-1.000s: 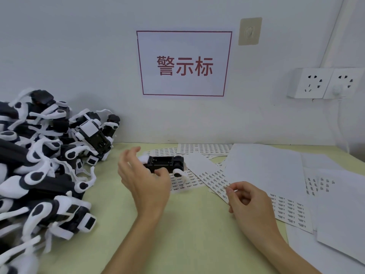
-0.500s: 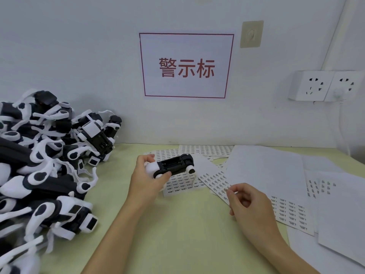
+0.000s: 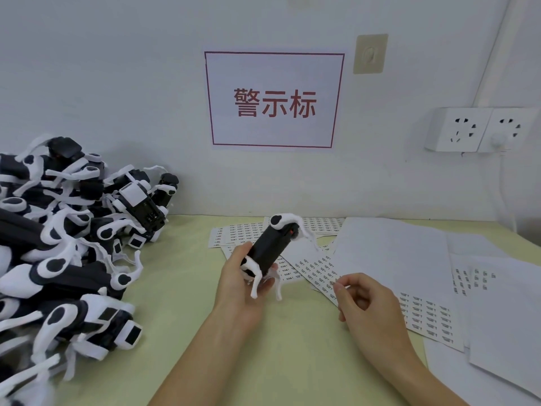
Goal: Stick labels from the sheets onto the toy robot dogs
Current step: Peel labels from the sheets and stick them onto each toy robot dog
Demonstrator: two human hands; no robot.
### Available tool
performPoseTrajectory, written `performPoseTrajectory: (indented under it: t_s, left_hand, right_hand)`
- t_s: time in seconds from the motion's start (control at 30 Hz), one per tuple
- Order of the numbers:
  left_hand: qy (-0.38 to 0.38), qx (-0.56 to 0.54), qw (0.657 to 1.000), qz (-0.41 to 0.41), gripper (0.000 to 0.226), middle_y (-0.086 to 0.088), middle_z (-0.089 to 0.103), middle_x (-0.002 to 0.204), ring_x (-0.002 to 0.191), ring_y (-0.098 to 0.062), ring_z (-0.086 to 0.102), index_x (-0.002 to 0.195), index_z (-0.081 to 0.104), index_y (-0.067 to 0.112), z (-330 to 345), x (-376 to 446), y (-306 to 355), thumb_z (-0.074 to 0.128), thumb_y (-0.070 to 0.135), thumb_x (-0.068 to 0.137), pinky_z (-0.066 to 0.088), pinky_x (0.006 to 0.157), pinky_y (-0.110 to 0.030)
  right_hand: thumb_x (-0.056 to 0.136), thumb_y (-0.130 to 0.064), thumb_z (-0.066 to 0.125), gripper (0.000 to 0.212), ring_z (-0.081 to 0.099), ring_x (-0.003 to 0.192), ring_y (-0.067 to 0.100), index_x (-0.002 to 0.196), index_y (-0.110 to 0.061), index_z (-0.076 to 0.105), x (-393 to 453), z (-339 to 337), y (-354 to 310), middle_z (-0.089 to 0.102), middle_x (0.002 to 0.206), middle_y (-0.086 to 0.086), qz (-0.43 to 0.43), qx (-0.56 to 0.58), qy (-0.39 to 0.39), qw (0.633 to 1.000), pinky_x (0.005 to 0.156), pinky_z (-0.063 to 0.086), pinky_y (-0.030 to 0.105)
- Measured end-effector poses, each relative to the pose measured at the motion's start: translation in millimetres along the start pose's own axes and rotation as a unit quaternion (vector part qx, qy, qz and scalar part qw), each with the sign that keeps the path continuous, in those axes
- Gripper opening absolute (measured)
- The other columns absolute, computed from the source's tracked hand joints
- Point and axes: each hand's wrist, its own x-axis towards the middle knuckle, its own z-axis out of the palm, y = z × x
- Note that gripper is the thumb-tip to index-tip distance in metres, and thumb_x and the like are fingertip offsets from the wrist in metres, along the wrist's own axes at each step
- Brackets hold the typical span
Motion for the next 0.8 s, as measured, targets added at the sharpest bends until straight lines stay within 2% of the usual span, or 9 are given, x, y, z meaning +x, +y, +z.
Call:
performPoseTrajectory:
  t_s: [0.13,0.2,0.27,0.4,0.5,0.57,0.63,0.7,0.8]
  left_hand:
    - [-0.078,-0.117,0.987,-0.077,0.026,-0.010,0.050,0.072,0.101,-0.031,0.065,0.063,0.066,-0.001,1.3,-4.9,-2.7,0.071,0.016,0.083,0.056,0.092,-0.040]
    - [-0.116,-0.144,0.978,-0.099,0.037,-0.007,0.056,0.082,0.116,-0.028,0.063,0.052,0.056,0.004,0.0,-5.6,-3.1,0.071,0.017,0.084,0.059,0.086,-0.043]
    - [-0.134,-0.111,0.979,-0.104,0.032,-0.014,0.067,0.089,0.112,-0.030,0.067,0.061,0.049,0.008,-0.5,-5.2,-3.1,0.072,0.020,0.079,0.061,0.081,-0.046]
    - [-0.146,-0.063,0.985,-0.064,0.020,-0.013,0.060,0.086,0.108,-0.035,0.069,0.075,0.050,0.011,3.8,-4.5,-7.2,0.061,0.019,0.089,0.052,0.097,-0.047]
    - [-0.135,-0.042,0.990,-0.023,0.018,-0.011,0.067,0.086,0.094,-0.030,0.071,0.089,0.066,0.002,3.3,0.7,-11.5,0.057,0.017,0.090,0.057,0.079,-0.036]
    - [-0.083,-0.010,0.996,-0.001,0.037,-0.021,0.071,0.105,0.100,-0.034,0.069,0.118,0.059,-0.010,1.3,5.1,-11.0,0.058,0.015,0.091,0.057,0.078,-0.036]
    - [-0.061,0.028,0.997,0.032,0.045,-0.030,0.066,0.116,0.100,-0.042,0.069,0.126,0.048,-0.012,0.0,6.8,-9.4,0.061,0.012,0.090,0.058,0.079,-0.042]
    - [-0.056,0.049,0.996,0.058,0.040,-0.026,0.069,0.101,0.078,-0.036,0.070,0.124,0.048,0.008,-1.1,6.3,-10.2,0.066,0.009,0.088,0.058,0.070,-0.042]
    - [-0.082,0.083,0.989,0.088,0.046,-0.017,0.068,0.086,0.073,-0.029,0.065,0.122,0.054,0.037,-3.2,5.5,-13.1,0.063,0.004,0.092,0.057,0.064,-0.038]
  right_hand:
    - [0.092,-0.017,0.065,0.015,0.060,0.062,0.029,0.078,-0.022,0.066,-0.5,0.5,-1.2,0.064,0.061,0.003,0.001,0.003,0.002,1.000,0.060,0.052,0.040]
    - [0.092,-0.016,0.065,0.016,0.060,0.062,0.030,0.078,-0.022,0.066,-0.5,0.3,-1.2,0.064,0.061,0.003,0.003,0.003,0.004,1.000,0.061,0.051,0.040]
    - [0.092,-0.016,0.065,0.016,0.060,0.062,0.030,0.078,-0.023,0.066,-0.7,0.0,-1.3,0.064,0.062,0.003,0.005,0.003,0.003,1.000,0.061,0.052,0.041]
    - [0.092,-0.017,0.065,0.015,0.060,0.063,0.031,0.078,-0.023,0.065,-1.1,0.5,-2.1,0.064,0.061,0.003,0.008,0.003,0.004,1.000,0.063,0.053,0.045]
    - [0.092,-0.017,0.066,0.016,0.060,0.063,0.032,0.078,-0.023,0.066,-1.2,0.5,-2.5,0.064,0.061,0.002,0.009,0.004,0.006,1.000,0.064,0.053,0.046]
    - [0.092,-0.017,0.065,0.016,0.060,0.063,0.033,0.078,-0.024,0.066,-1.3,0.7,-2.7,0.063,0.061,0.002,0.007,0.002,0.005,1.000,0.064,0.052,0.046]
    - [0.092,-0.018,0.066,0.017,0.059,0.064,0.034,0.077,-0.025,0.066,-1.7,0.8,-3.4,0.064,0.061,0.003,0.008,0.004,0.008,1.000,0.063,0.052,0.046]
    - [0.091,-0.017,0.066,0.017,0.059,0.064,0.035,0.076,-0.025,0.066,-1.8,0.6,-3.8,0.064,0.062,0.002,0.010,0.005,0.012,1.000,0.063,0.052,0.047]
    - [0.091,-0.017,0.066,0.016,0.060,0.064,0.031,0.077,-0.026,0.067,-2.9,0.8,-5.1,0.066,0.065,-0.001,0.003,-0.005,0.009,1.000,0.064,0.052,0.047]
